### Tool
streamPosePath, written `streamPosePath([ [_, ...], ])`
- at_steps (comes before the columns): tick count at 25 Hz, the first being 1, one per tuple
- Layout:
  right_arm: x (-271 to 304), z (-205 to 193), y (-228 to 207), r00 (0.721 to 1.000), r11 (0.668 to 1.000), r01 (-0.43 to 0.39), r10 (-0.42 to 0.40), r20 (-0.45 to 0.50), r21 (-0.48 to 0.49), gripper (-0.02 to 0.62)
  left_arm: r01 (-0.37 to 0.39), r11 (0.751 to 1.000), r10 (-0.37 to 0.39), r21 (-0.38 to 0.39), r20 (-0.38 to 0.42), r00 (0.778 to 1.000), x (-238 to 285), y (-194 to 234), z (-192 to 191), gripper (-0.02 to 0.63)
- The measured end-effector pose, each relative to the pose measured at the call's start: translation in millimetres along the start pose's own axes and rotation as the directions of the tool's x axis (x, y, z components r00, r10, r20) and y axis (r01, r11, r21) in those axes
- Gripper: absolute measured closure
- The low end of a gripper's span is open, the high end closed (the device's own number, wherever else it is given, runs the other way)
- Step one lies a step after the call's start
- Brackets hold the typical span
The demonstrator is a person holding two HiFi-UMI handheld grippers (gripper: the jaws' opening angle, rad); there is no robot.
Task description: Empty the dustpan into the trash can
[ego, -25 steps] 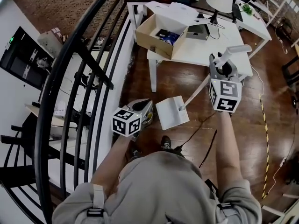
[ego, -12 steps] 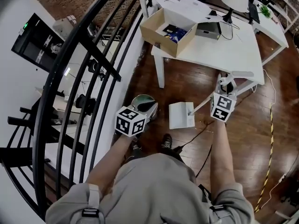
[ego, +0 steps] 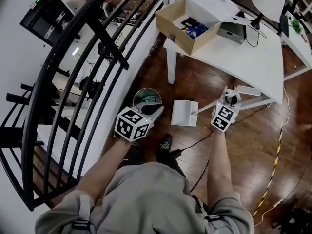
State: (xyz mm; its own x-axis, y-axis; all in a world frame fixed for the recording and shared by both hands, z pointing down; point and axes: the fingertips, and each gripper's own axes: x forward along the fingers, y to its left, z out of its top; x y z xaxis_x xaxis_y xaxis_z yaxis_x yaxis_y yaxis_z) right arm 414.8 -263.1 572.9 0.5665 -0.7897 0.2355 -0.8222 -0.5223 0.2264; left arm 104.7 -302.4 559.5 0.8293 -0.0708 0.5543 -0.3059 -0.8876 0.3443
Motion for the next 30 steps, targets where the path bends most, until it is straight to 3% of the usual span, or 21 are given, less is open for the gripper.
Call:
streamPosePath([
  [7, 12, -31, 22, 1.000, 1.000, -0.022, 0.022, -0.016, 0.006, 0.509, -0.057, 0.997, 0.054, -0.045, -0.058, 0.997, -11, 17, -25, 0.603],
  [12, -5, -76, 34, 0.993, 0.998, -0.044, 0.048, -0.111, 0.037, 0.508, -0.060, 0.997, 0.057, -0.053, -0.048, 0.997, -6, 17, -25, 0.603],
  [19, -25, -116, 13, 0.968, 0.986, -0.008, 0.050, -0.247, 0.169, 0.517, -0.029, 0.999, 0.027, -0.044, -0.032, 0.999, -9, 13, -21, 0.603],
  [25, -36, -140, -8, 0.939, 0.952, 0.029, 0.079, -0.336, 0.304, 0.514, 0.029, 1.000, -0.029, -0.003, -0.050, 0.998, -8, 5, -13, 0.603],
  [27, -37, -141, -13, 0.935, 0.942, 0.028, 0.094, -0.342, 0.334, 0.449, 0.048, 0.999, -0.047, 0.015, -0.055, 0.997, -6, 2, -10, 0.603],
  [30, -44, -146, -19, 0.927, 0.924, 0.050, 0.098, -0.362, 0.379, 0.448, 0.063, 0.997, -0.061, 0.035, -0.060, 0.996, -7, 2, -6, 0.603],
])
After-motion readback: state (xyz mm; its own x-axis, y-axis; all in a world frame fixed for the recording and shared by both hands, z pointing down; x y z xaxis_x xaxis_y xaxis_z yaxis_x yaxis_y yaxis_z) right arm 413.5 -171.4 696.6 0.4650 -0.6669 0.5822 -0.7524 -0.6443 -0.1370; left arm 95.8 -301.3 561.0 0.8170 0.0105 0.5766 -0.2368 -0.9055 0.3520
